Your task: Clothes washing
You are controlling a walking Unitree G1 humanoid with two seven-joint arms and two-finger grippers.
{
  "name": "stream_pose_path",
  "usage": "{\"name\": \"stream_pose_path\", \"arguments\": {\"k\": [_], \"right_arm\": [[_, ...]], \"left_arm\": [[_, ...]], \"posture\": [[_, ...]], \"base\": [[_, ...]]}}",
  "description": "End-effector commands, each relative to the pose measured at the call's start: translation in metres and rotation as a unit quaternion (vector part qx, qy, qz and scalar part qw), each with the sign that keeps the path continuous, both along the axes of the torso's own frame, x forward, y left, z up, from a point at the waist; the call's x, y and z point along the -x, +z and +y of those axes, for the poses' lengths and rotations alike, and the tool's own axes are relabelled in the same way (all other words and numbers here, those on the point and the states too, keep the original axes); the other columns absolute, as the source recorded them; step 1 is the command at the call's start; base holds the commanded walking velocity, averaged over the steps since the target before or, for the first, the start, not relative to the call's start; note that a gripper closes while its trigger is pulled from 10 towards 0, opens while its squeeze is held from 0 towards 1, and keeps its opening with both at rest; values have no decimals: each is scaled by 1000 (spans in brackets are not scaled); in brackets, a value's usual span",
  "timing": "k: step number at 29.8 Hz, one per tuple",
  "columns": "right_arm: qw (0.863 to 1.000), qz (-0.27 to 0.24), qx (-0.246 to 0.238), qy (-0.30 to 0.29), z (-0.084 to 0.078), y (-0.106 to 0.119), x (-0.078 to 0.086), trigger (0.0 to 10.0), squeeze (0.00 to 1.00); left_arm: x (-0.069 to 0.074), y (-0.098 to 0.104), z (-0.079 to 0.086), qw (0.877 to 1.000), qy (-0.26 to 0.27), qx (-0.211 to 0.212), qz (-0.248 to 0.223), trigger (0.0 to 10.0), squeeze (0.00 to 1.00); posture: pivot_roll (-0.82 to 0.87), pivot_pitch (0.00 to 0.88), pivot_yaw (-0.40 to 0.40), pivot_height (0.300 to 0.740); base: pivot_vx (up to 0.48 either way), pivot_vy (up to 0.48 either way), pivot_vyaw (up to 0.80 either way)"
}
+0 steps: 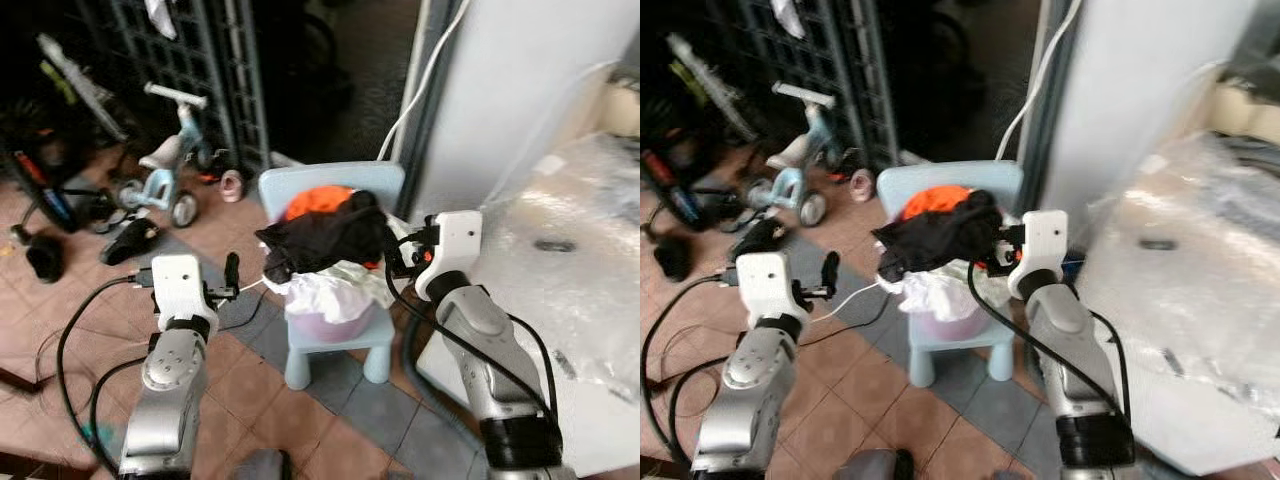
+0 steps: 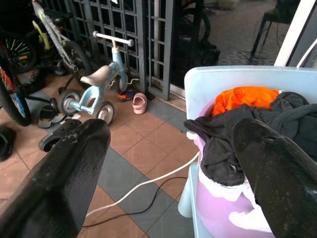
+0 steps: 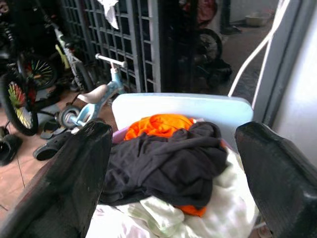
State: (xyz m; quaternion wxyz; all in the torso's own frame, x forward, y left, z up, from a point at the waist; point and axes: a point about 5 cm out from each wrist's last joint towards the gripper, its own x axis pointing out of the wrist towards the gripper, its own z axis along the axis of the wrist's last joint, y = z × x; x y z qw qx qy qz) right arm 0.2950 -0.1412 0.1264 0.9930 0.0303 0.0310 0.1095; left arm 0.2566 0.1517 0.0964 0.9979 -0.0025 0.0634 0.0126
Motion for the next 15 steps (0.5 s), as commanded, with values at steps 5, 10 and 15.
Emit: {"name": "stream_pose_path", "arguments": {"k": [5, 10, 15], "right_arm": [[1000, 4, -2, 13, 6, 4, -6, 10000, 0], [999, 28, 18, -3, 4, -6, -5, 10000, 0], [999, 37, 9, -1, 5, -9, -3, 10000, 0]], "left_arm": [[-2, 1, 6, 1000, 0, -8, -4, 10000, 0], [-1, 0, 6, 1000, 0, -7, -3, 10000, 0], [0, -1, 6, 1000, 0, -6, -1, 10000, 0]], "posture": [[-32, 0, -18, 740], [-30, 0, -18, 740], [-33, 0, -19, 740]], "base": [[347, 0, 0], [429, 0, 0], [421, 0, 0]]}}
